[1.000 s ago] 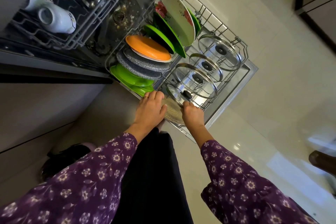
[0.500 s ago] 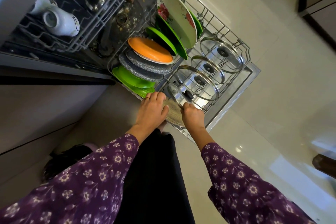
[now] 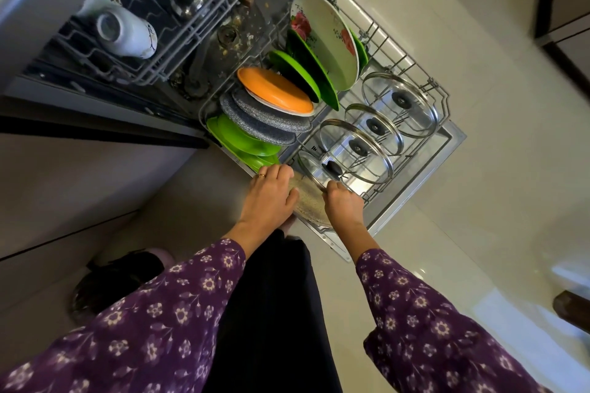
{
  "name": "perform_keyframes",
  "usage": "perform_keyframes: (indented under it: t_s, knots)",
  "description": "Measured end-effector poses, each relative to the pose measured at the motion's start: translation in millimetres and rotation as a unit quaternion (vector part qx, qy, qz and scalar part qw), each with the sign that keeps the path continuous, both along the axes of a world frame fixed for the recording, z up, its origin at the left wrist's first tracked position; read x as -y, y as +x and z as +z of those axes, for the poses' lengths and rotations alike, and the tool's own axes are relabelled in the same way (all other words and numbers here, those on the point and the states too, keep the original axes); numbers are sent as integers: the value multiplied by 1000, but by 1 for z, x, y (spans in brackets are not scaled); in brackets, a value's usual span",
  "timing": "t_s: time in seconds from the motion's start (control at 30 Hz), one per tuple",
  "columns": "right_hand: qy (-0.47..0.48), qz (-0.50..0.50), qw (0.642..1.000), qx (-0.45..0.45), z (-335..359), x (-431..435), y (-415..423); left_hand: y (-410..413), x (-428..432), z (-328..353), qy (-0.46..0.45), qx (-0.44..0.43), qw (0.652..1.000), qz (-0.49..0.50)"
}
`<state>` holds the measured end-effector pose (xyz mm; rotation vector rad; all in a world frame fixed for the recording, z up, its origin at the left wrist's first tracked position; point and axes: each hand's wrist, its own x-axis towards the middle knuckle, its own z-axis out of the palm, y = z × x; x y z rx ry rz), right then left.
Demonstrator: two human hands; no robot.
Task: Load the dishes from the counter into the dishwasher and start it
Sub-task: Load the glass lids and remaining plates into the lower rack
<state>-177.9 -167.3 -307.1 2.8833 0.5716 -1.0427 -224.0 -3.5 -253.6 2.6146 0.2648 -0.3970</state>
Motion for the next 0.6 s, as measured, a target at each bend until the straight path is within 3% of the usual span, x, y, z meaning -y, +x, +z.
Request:
perform_keyframes:
  t_s: [0.6]
  knots:
    - [11,19,999,-32,-28,-12,-12,-5,2,-9,-6,5,1000,5]
